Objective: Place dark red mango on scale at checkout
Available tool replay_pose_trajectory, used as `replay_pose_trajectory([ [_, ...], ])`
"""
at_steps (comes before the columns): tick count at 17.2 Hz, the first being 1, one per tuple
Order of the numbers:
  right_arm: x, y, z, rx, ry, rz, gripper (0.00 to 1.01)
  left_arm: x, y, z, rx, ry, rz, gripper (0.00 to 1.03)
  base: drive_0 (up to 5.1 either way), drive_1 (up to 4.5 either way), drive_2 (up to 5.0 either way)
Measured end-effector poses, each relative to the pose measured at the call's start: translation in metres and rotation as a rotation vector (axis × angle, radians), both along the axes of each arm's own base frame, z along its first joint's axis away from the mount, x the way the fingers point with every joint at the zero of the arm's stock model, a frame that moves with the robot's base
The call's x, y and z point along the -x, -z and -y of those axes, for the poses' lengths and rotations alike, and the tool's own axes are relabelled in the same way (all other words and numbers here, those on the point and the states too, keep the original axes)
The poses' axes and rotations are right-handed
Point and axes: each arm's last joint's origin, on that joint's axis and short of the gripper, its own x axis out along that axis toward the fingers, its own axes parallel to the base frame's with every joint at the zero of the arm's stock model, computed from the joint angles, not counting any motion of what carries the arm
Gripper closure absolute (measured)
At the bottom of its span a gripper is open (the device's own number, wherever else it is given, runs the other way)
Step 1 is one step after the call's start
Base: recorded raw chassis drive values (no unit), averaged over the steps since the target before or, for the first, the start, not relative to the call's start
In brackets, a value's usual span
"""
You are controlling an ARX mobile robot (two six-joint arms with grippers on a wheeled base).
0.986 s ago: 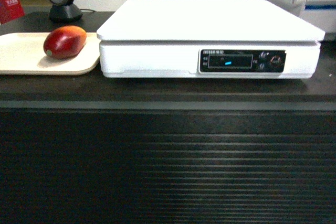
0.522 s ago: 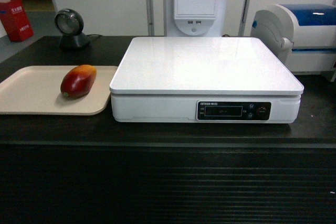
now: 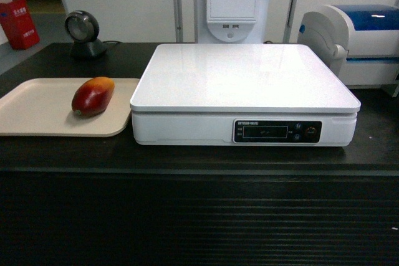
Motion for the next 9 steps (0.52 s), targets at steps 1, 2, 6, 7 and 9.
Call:
replay_pose_trajectory([
  [1,0.0000,0.0000,0.0000,0.000,0.000,0.000,0.03,0.0000,0.0000,0.0000,0.000,0.000,0.000,0.05,0.0,0.00,0.0],
  [2,0.0000,0.0000,0.0000,0.000,0.000,0.000,0.03,0.0000,0.0000,0.0000,0.000,0.000,0.000,0.05,0.0,0.00,0.0],
  [6,0.0000,0.0000,0.0000,0.000,0.000,0.000,0.03,0.0000,0.0000,0.0000,0.000,0.000,0.000,0.05,0.0,0.00,0.0],
  [7,0.0000,0.0000,0.0000,0.000,0.000,0.000,0.03,0.0000,0.0000,0.0000,0.000,0.000,0.000,0.05,0.0,0.00,0.0],
  [9,0.0000,0.0000,0.0000,0.000,0.000,0.000,0.03,0.0000,0.0000,0.0000,0.000,0.000,0.000,0.05,0.0,0.00,0.0],
])
